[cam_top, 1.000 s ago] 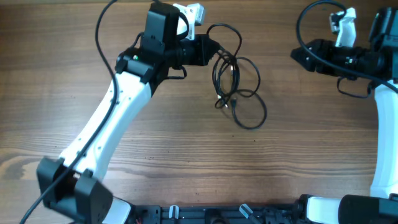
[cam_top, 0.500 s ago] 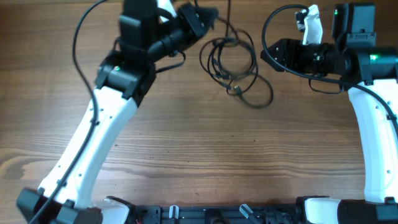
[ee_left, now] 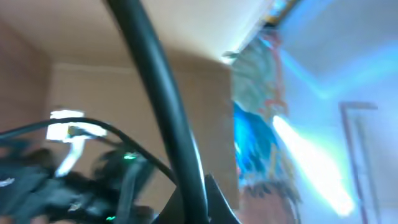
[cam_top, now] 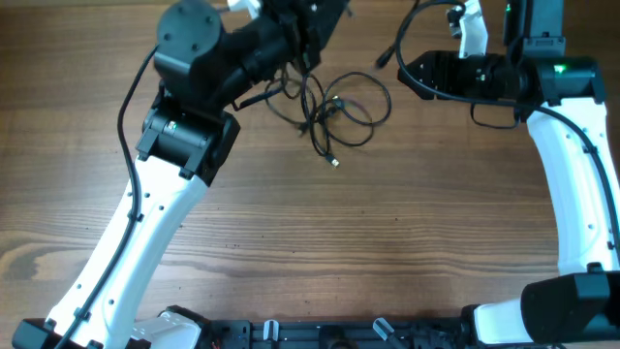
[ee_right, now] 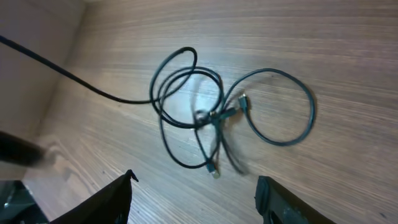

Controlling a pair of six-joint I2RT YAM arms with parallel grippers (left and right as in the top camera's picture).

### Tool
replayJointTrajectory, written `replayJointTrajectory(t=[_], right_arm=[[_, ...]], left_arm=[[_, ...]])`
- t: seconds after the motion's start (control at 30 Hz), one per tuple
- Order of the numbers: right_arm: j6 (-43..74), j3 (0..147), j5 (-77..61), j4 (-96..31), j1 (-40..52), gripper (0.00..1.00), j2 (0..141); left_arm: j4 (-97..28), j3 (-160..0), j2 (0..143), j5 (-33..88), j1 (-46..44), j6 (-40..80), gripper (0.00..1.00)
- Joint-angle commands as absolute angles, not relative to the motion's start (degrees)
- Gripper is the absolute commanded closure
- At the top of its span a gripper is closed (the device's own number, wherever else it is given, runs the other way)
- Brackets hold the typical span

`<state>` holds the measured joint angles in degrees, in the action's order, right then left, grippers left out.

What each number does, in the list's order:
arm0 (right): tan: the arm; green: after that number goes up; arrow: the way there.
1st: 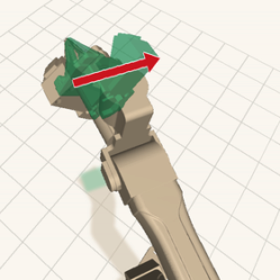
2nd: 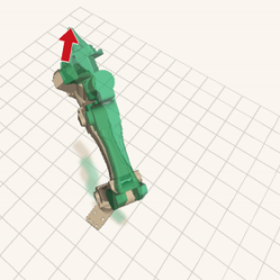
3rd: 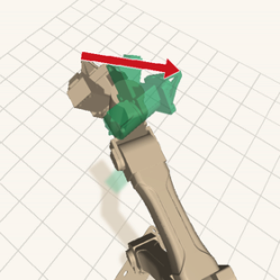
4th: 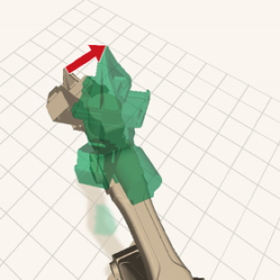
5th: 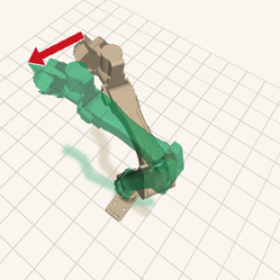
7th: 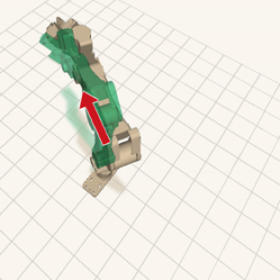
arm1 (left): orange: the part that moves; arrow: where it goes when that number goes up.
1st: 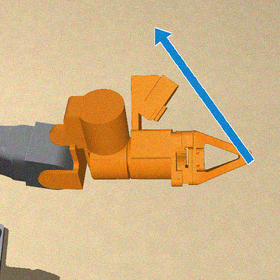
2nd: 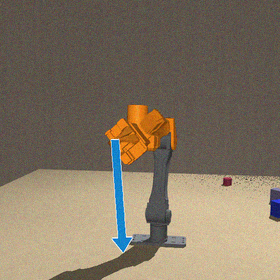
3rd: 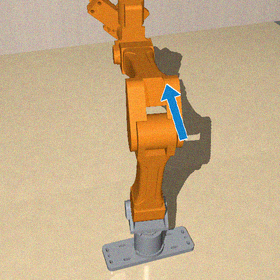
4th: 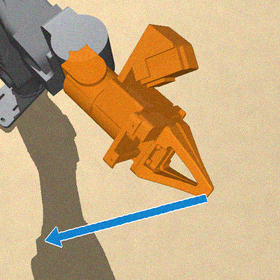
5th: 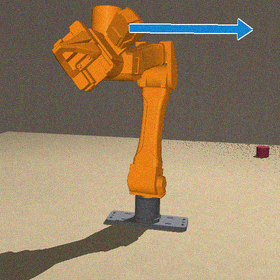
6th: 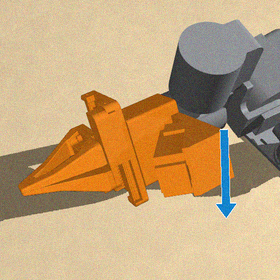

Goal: Untangle cables

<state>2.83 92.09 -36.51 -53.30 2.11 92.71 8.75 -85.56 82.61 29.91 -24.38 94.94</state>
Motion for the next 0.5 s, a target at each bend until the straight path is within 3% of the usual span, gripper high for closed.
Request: replayJointTrajectory(t=[0.0, 0.27, 0.47], right_arm=[[4.7, 93.3, -39.2, -53.0, 1.7, 0.35, 92.8], [4.4, 93.3, -41.9, -57.1, -3.1, 0.35, 89.7], [2.3, 93.3, -41.7, -64.3, -6.0, 0.35, 84.9]], left_arm=[[15.8, -86.3, 81.9, 26.7, -24.6, 91.5, 0.96], [15.4, -87.5, 81.8, 29.4, -24.6, 78.0, 0.96], [-13.1, -98.4, 81.5, 30.4, -25.7, 59.7, 0.96]])
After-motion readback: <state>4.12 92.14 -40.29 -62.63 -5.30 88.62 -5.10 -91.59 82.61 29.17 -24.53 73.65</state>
